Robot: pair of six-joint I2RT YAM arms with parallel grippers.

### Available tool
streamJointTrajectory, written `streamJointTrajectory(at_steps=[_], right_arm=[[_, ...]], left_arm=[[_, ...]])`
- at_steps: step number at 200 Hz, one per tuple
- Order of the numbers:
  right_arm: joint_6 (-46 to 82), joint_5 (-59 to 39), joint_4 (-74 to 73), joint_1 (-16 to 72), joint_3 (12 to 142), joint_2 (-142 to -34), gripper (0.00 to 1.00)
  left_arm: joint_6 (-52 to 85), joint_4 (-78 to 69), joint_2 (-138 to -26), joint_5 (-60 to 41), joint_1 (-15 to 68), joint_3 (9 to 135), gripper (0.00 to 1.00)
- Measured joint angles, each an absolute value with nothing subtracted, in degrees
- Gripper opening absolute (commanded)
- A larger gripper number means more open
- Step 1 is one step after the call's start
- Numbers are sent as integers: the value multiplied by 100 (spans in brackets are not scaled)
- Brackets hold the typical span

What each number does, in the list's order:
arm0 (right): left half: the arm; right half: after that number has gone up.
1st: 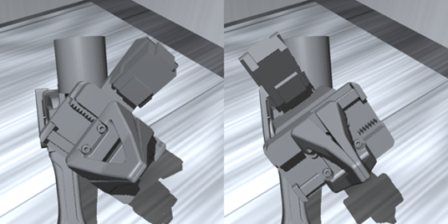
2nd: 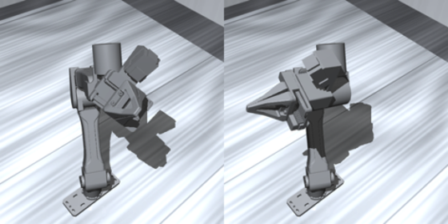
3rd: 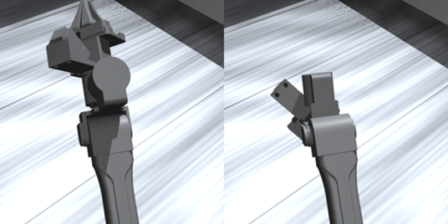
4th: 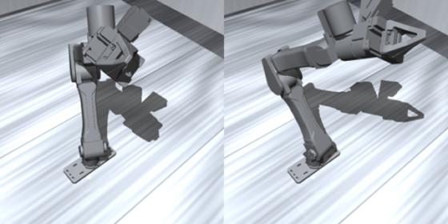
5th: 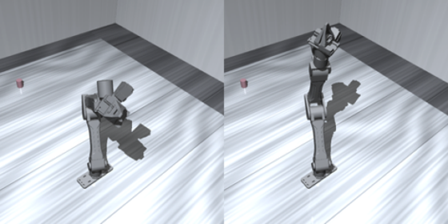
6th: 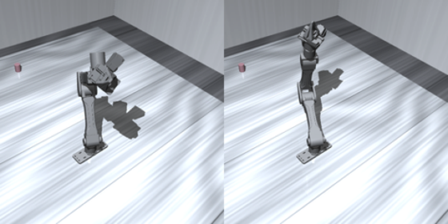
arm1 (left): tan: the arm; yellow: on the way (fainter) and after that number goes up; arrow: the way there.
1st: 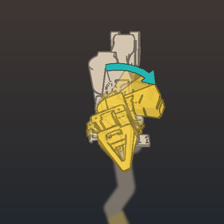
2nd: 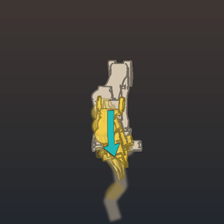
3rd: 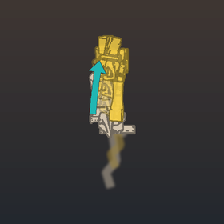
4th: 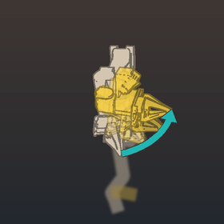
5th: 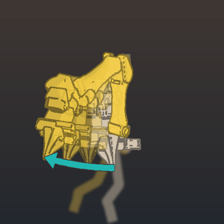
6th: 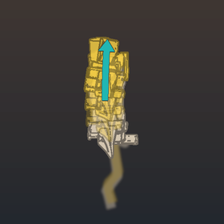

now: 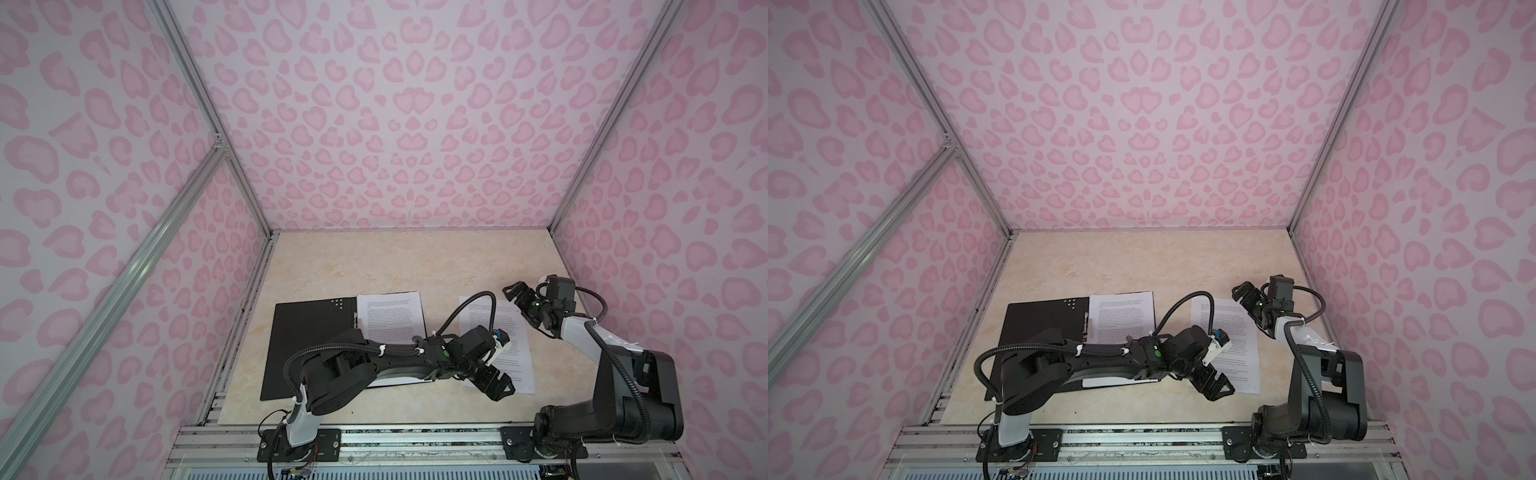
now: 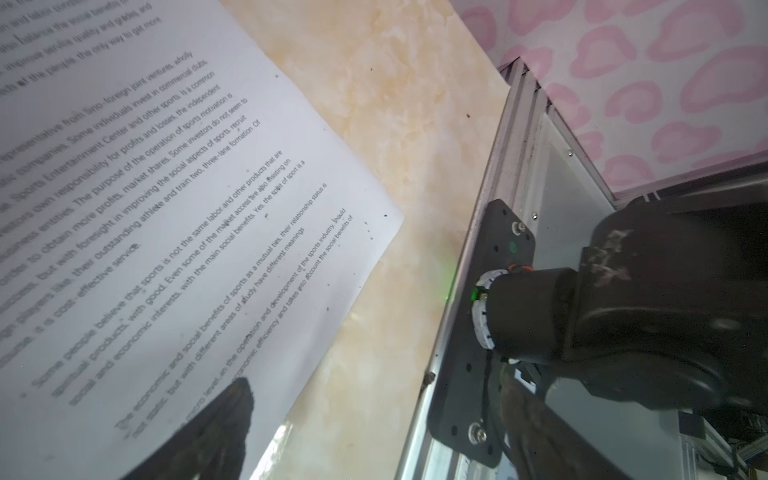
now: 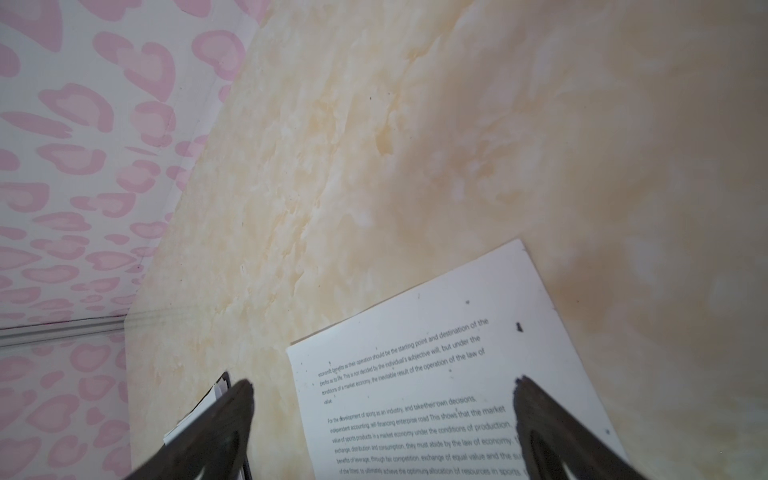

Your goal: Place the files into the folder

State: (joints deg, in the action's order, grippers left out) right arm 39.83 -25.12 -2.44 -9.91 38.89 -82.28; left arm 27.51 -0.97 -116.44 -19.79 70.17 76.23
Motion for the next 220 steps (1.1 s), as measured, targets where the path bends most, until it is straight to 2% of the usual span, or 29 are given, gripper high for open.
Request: streamJointTrajectory(at_steps=[34,95,220], right_arm=[[3942,-2536,-248,-1142,4036,-8468,97],[3850,-2504,-419,-1203,4185,-9032,97],[2851,-2102,-34,-1282,5579,-10392,97]], left_arm=[[2908,10,-12112,-2110,6928,7841,95],[3155,-880,-11845,-2456,6213,6973,95],[2641,-921,-11977,-2663,5747,6958,93]])
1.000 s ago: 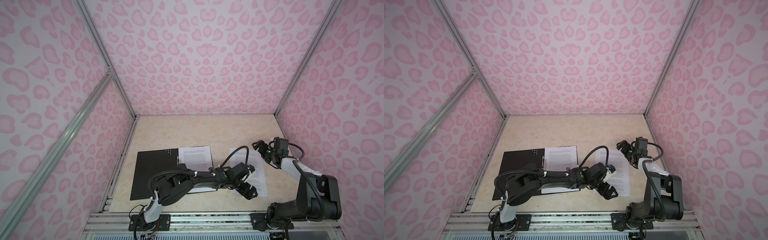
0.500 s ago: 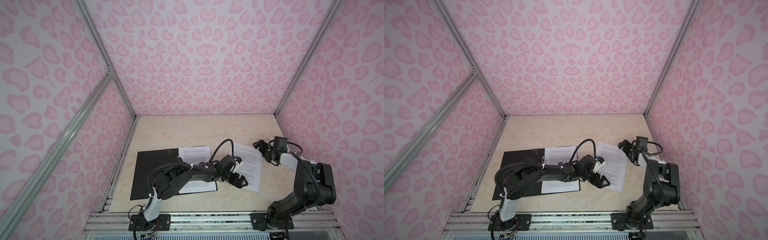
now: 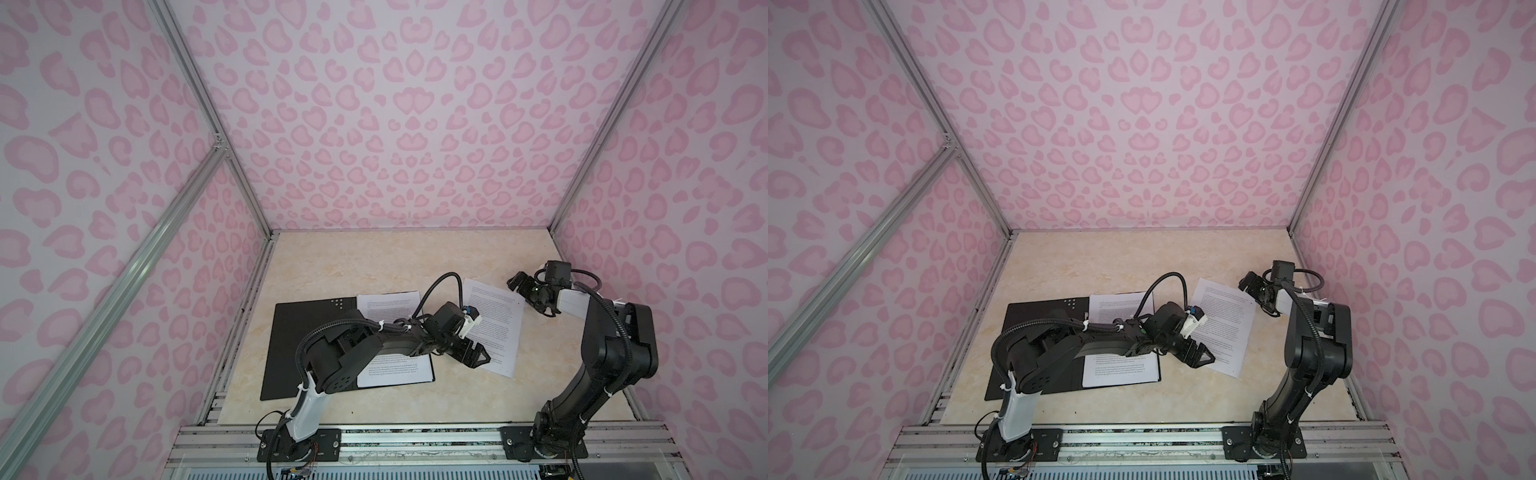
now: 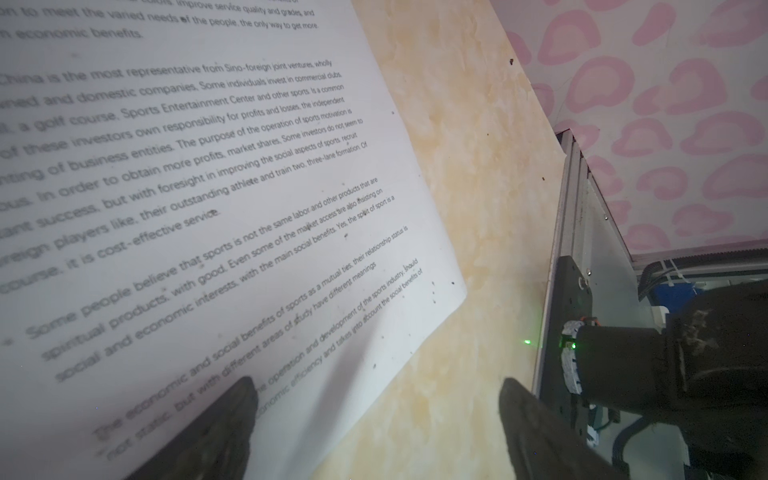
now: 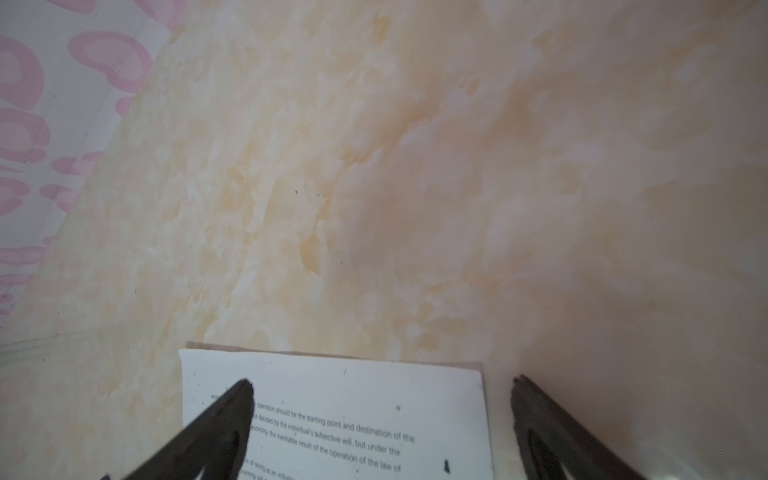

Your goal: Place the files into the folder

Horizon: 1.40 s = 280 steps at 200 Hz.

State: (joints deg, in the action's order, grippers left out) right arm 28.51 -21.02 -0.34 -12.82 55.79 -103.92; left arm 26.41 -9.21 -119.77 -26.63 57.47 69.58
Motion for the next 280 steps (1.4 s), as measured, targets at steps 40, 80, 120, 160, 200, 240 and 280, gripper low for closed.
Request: streamJointTrajectory(at_steps=[40,80,120,160,200,240,280], right_arm=[[2604,-2174,-270,-1177,5627,-10549,97],[2445,-2320,-213,-899,5529,-10495,97],[2565,-2902,-556,-1017,4777,-9992,97],[2998,-3485,-423,-1022,3988,-9166,97],[3330,-3771,-204,-1105,3382,-8103,97],[3542,-4053,-318,-1238,2926,-7371,97],[3686,-4115,-624,-1225,2475,-7415,87]], left_arm=[[2563,-816,-12009,-2676,5741,7026,93],[2530,-816,-12057,-2676,5732,7085,93],[2523,-819,-12081,-2674,5730,7111,93],[2502,-816,-12112,-2670,5725,7155,93],[2491,-851,-12158,-2674,5706,7194,93],[2484,-891,-12199,-2672,5695,7229,93],[2480,-897,-12208,-2672,5690,7238,92]])
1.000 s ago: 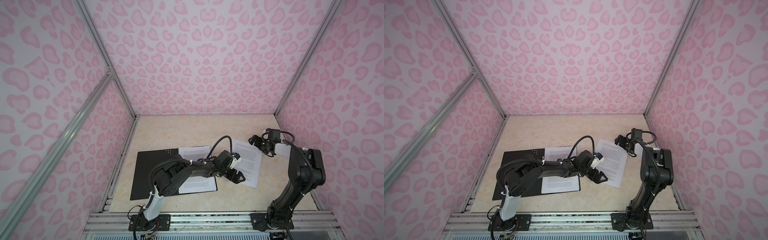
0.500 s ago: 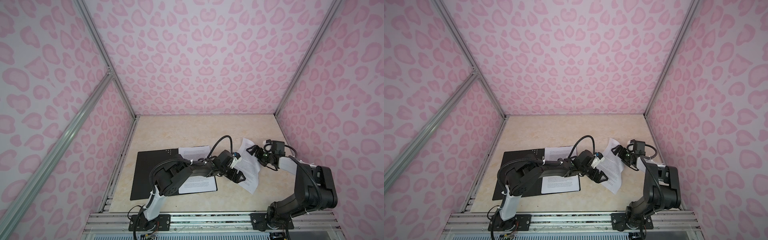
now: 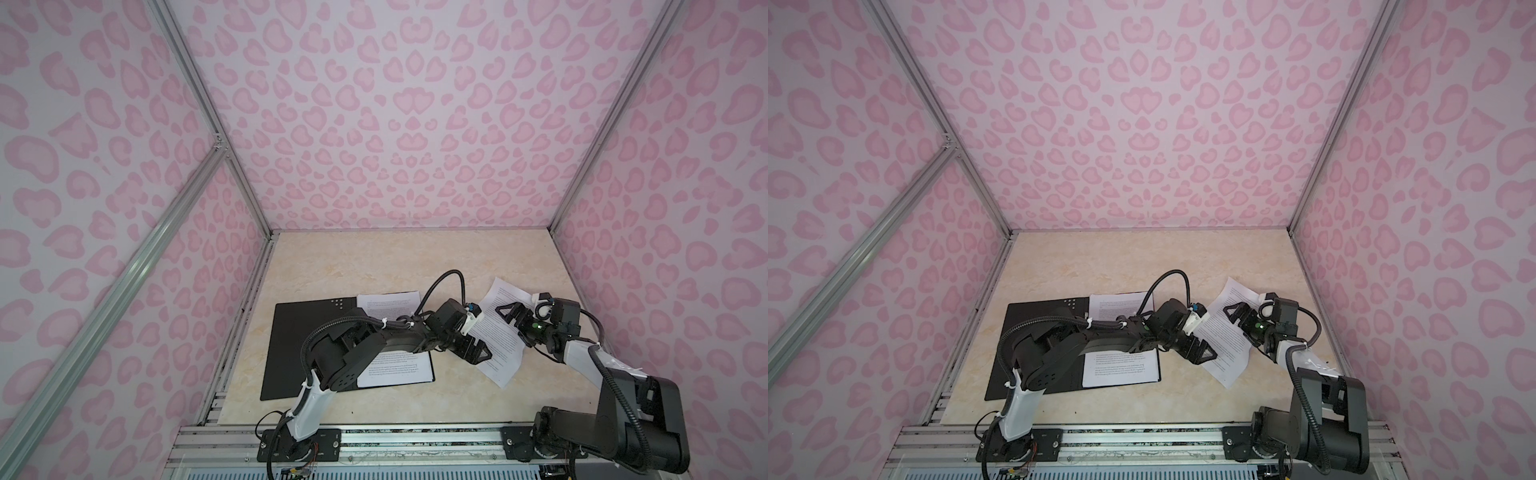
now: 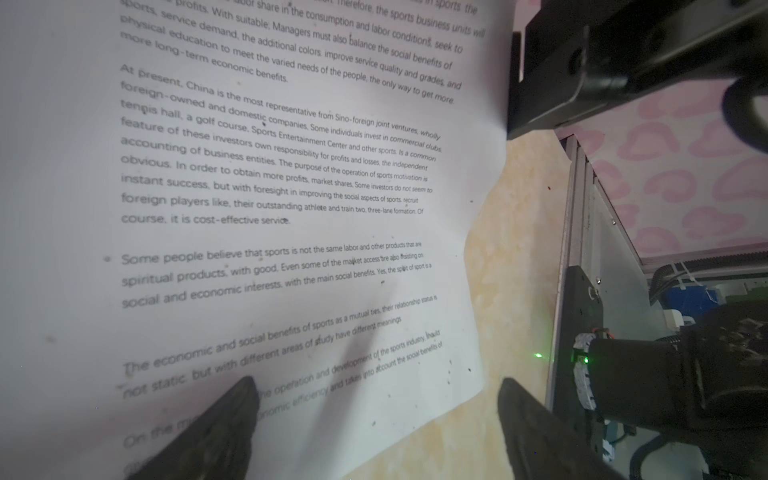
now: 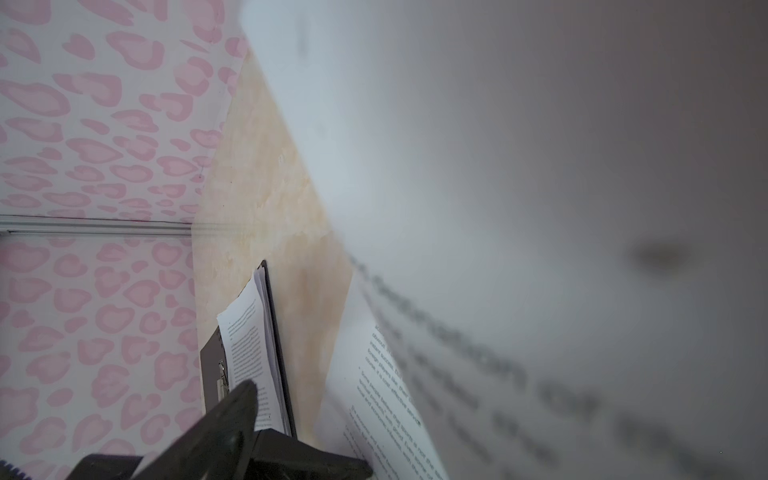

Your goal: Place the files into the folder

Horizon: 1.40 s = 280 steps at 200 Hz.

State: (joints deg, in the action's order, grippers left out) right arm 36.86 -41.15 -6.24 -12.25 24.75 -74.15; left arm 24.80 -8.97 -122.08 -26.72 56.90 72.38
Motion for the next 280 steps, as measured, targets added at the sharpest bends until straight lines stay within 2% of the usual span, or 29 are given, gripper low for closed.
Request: streamJointTrajectory(at_steps=[48,87,129,157,208,226,244,280], right_arm=[[3789,-3787,-731,-1074,1957,-6901,77],[3691,-3299,-322,-1052,1835,-6042,82],[3677,-2976,-56,-1052,1693,-5457,75],[3682,-2877,16,-1057,1691,-5465,64],[3712,-2641,163,-1057,1634,-5430,33],[3730,-2604,198,-1057,1614,-5378,14],[3747,-2598,200,-1057,1546,-5284,1],[3769,-2633,311,-1055,1509,-4980,0]], left_arm=[[2477,-895,-12213,-2679,5684,7249,92],[2475,-899,-12230,-2705,5669,7262,92],[2475,-902,-12239,-2716,5664,7273,92],[2475,-902,-12241,-2718,5662,7273,92],[2475,-902,-12239,-2727,5658,7273,92],[2451,-902,-12226,-2740,5658,7271,92],[2401,-893,-12171,-2718,5658,7247,92],[2342,-617,-12014,-2633,5640,7266,92]])
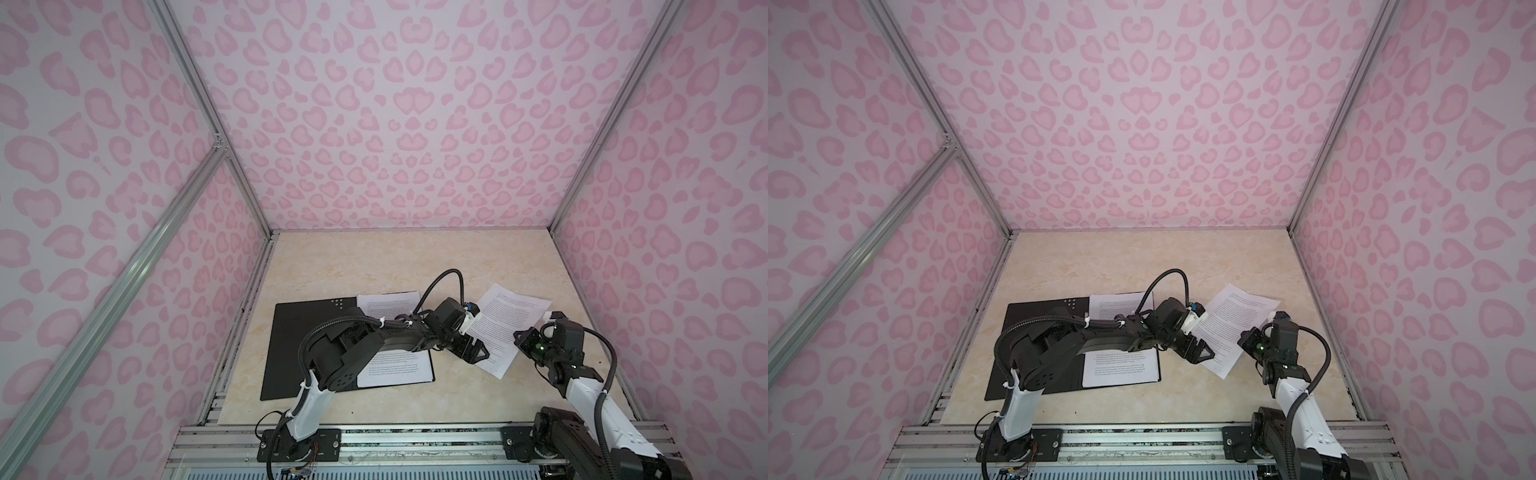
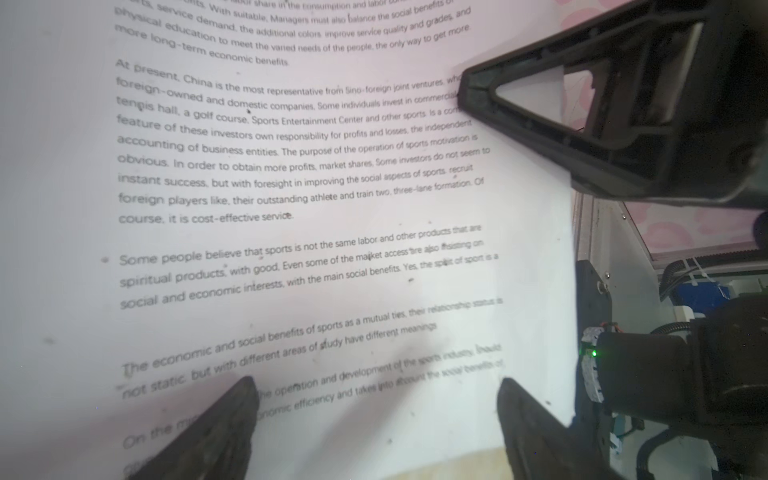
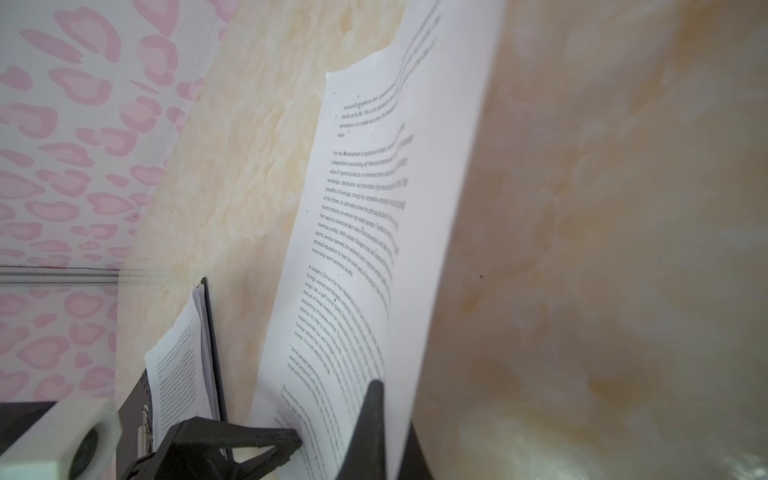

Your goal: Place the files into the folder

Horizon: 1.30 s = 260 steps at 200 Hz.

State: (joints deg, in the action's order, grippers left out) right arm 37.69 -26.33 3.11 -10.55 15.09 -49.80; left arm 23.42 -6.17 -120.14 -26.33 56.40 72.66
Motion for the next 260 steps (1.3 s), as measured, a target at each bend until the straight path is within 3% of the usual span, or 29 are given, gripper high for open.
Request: streamJointTrajectory(at_steps=[72,137,208,260], right_arm=[[3575,-2661,642,-1057,1586,-4536,0],[3535,-2856,617,-1057,1586,-4619,0],[3498,-2982,598,-923,1608,-4364,0],[3492,-2383,801,375,2534,-4423,0]], left_arm=[[2438,1059,-11535,-2252,5631,7797,92],[2082,1015,-10245,-1656,5601,8519,93],[1634,-143,-7091,-34,5577,5774,97],[1997,-257,-3916,1149,5561,3291,99]])
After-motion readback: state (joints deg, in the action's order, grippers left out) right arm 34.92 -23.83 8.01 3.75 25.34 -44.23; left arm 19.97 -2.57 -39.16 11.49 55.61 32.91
